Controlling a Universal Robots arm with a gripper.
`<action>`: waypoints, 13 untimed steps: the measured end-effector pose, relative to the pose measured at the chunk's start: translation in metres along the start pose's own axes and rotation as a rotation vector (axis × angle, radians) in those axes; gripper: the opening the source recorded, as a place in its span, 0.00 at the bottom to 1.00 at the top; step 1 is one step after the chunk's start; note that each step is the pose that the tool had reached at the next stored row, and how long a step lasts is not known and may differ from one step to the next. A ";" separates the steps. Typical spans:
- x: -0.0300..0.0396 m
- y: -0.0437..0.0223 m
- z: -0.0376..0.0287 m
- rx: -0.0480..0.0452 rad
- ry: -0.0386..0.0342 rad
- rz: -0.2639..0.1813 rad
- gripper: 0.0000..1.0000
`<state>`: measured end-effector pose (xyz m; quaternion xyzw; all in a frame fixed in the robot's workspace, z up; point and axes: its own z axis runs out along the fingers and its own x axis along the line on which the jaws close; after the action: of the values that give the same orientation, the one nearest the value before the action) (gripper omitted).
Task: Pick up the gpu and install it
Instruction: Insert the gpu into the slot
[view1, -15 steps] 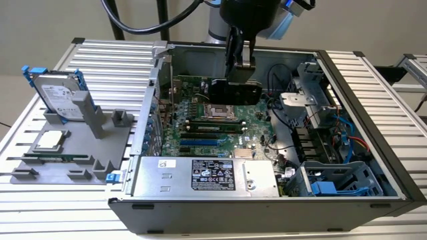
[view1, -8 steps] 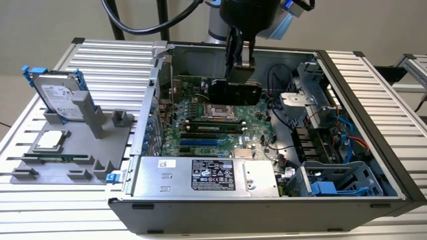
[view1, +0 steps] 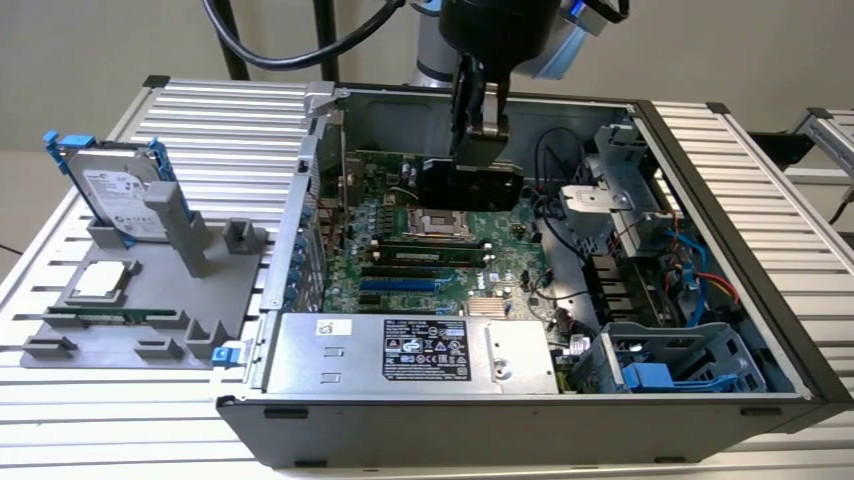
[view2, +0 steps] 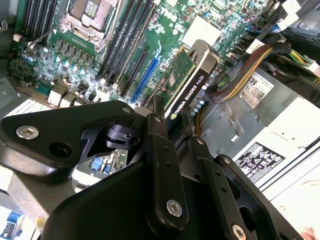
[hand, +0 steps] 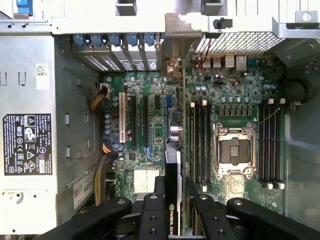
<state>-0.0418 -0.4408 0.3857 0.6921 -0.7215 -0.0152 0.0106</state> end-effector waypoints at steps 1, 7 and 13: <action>-0.0001 0.0000 0.0002 0.0000 0.0000 0.000 0.00; -0.0001 -0.0001 0.0017 0.0000 0.0011 0.000 0.00; -0.0001 -0.0001 0.0032 0.0001 0.0013 0.000 0.00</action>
<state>-0.0418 -0.4407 0.3825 0.6921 -0.7215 -0.0147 0.0110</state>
